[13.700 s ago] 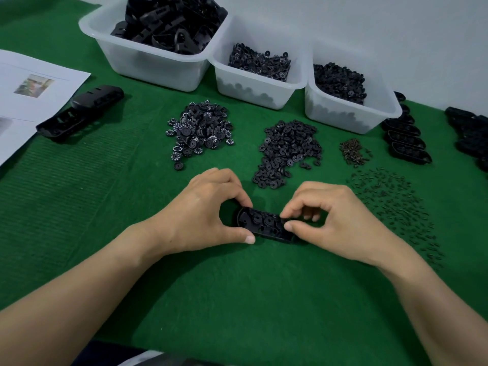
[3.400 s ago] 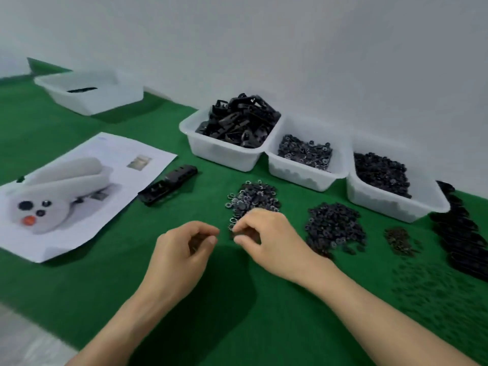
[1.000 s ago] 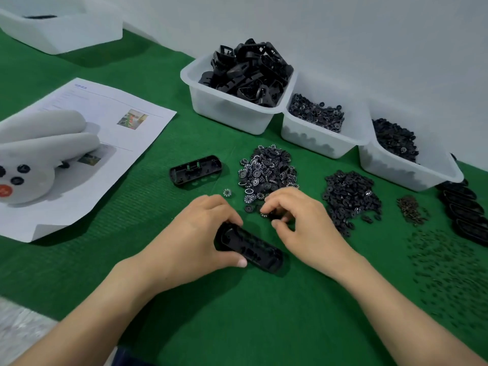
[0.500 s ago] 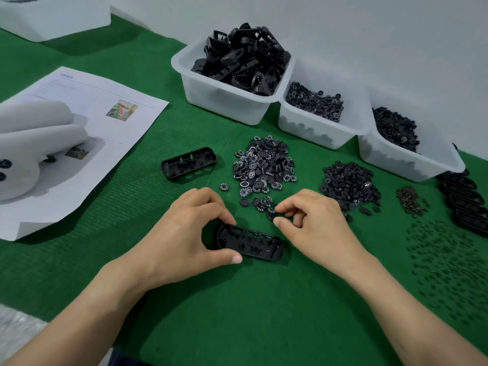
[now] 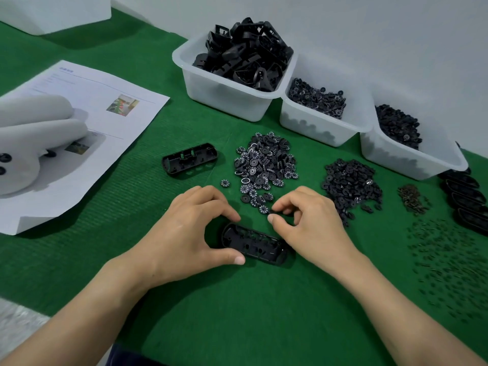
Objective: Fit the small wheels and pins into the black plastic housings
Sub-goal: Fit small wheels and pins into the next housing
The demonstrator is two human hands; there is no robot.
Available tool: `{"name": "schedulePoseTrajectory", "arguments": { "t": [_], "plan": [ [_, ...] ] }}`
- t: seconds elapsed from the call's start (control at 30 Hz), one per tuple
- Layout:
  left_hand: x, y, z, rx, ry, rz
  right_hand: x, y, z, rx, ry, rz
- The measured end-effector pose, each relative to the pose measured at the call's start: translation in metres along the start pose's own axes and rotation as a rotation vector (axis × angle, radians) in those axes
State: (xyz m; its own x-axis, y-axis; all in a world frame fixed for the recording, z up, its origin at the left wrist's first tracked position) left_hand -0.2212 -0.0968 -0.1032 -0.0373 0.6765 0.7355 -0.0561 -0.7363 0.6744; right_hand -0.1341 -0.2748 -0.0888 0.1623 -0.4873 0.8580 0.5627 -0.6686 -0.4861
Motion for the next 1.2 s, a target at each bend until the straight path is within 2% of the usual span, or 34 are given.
{"name": "schedulePoseTrajectory", "arguments": {
  "t": [0.1,0.17,0.23,0.5,0.87,0.93,1.03,1.1,1.2],
  "plan": [
    [0.000,0.001,0.000,0.001,0.001,0.007,0.004,-0.004,-0.003,0.008,-0.018,0.195],
    [0.000,0.001,0.000,-0.002,0.008,0.014,0.004,-0.013,-0.007,0.107,-0.094,0.255],
    [0.000,0.000,0.000,-0.007,0.015,0.016,0.001,-0.023,-0.009,0.189,-0.185,0.226],
    [0.000,0.000,0.001,-0.016,0.016,0.036,0.003,-0.033,0.007,0.255,-0.344,0.112],
    [0.000,-0.002,0.001,-0.032,0.025,0.033,0.002,-0.042,0.004,0.321,-0.364,-0.039],
    [-0.001,-0.002,0.001,-0.034,0.027,0.028,0.006,-0.038,0.005,0.302,-0.382,0.024],
    [-0.001,-0.001,0.001,-0.034,0.025,0.018,0.020,-0.018,0.012,0.139,-0.220,0.201],
    [-0.001,-0.001,0.001,-0.030,0.023,0.014,0.022,-0.005,0.015,0.070,-0.118,0.155],
    [-0.001,-0.002,0.001,-0.028,0.028,0.016,0.012,0.000,0.014,0.061,-0.132,0.037]
  ]
}}
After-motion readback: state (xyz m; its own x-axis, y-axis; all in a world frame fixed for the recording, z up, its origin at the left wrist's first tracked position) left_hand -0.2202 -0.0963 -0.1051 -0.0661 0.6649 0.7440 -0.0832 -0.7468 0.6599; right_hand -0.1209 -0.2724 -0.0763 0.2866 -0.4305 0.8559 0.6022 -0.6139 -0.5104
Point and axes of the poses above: each hand's wrist, its own z-axis towards the middle knuckle, its own x-axis out of the back of the hand, y = z × x, the point moved 2 cm from there along z, towards the middle knuckle, and after that the axes turned 5 degrees about x, right-handed, at the moved point
